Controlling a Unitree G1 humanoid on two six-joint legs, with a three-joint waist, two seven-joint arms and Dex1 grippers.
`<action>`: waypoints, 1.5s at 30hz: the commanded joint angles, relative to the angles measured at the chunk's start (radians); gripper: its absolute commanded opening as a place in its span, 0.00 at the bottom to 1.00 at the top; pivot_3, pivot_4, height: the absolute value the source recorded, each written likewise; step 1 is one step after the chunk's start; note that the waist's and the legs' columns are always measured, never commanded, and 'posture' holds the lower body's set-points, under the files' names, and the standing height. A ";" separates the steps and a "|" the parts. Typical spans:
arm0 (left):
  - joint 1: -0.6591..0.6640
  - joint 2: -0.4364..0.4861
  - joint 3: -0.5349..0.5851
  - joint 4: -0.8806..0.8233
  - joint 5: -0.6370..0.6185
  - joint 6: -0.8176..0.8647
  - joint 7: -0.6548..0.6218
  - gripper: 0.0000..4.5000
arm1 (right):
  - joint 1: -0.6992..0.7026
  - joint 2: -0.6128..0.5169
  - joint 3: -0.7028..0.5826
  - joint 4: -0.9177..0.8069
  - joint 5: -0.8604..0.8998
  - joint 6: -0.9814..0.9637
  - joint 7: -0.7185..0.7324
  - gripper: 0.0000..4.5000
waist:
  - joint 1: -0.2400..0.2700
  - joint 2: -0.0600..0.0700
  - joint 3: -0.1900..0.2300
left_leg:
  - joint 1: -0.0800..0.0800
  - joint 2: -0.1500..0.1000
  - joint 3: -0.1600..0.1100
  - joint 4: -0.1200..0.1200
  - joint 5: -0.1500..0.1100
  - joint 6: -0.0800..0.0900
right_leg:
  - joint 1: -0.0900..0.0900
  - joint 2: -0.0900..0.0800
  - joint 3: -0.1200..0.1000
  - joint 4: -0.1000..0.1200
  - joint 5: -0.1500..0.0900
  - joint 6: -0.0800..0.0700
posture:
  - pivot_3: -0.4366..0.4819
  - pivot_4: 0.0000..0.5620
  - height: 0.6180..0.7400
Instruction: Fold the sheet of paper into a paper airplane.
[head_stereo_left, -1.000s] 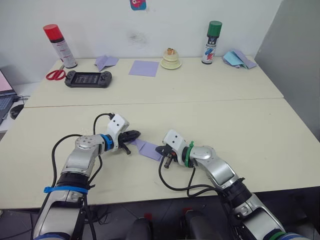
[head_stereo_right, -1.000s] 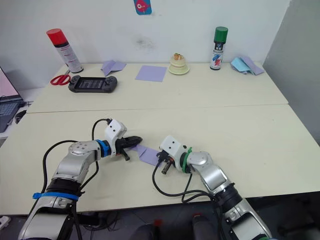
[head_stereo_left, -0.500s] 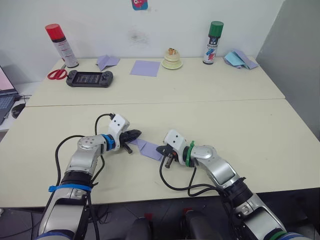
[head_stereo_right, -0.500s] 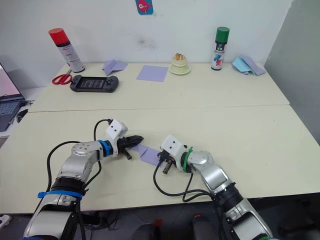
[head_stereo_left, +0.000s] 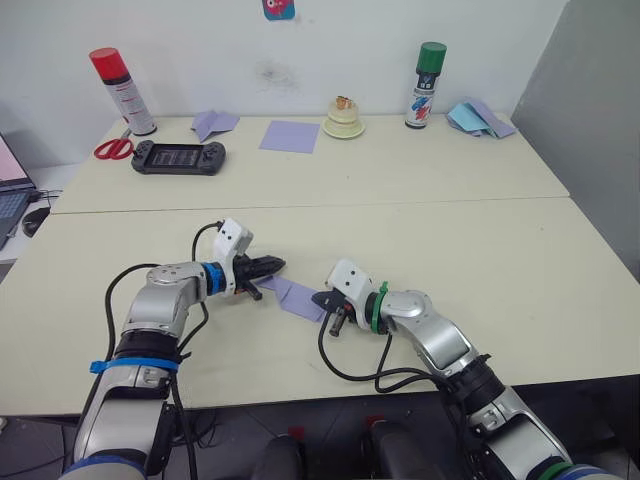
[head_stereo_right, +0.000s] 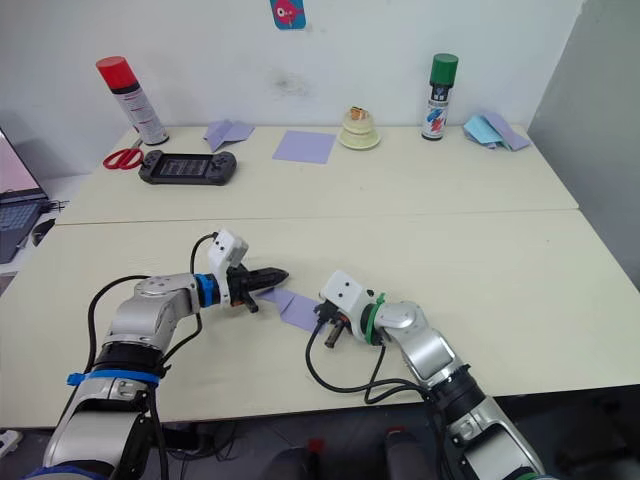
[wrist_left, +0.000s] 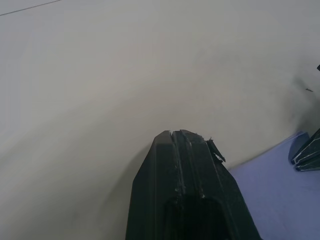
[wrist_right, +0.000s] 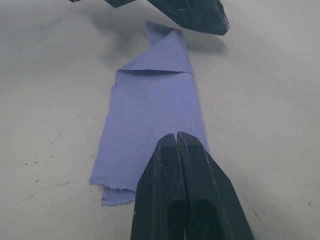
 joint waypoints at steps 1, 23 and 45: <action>-0.003 0.012 0.007 -0.048 -0.006 -0.018 -0.011 0.00 | 0.019 -0.001 0.024 0.046 -0.023 0.025 -0.003 0.01 | 0.000 0.000 0.000 | 0.000 0.000 0.000 0.000 0.000 0.000 | 0.000 0.000 0.000 0.000 0.000 0.000 | 0.48 0.27 1.00; 0.114 -0.032 -0.080 0.169 0.122 -0.221 0.025 0.00 | 0.020 -0.009 0.024 0.036 -0.025 0.034 0.007 0.01 | 0.003 0.004 -0.006 | 0.002 0.000 0.000 0.000 0.000 0.000 | 0.002 0.000 0.000 0.000 0.000 0.000 | 0.48 0.27 1.00; 0.128 0.037 -0.096 0.273 0.203 -0.280 0.094 0.00 | -0.012 -0.001 0.020 0.102 -0.032 0.012 0.004 0.01 | -0.001 0.018 -0.029 | 0.011 0.000 0.001 -0.001 0.000 0.001 | 0.010 0.002 0.001 -0.001 -0.002 -0.002 | 0.48 0.27 1.00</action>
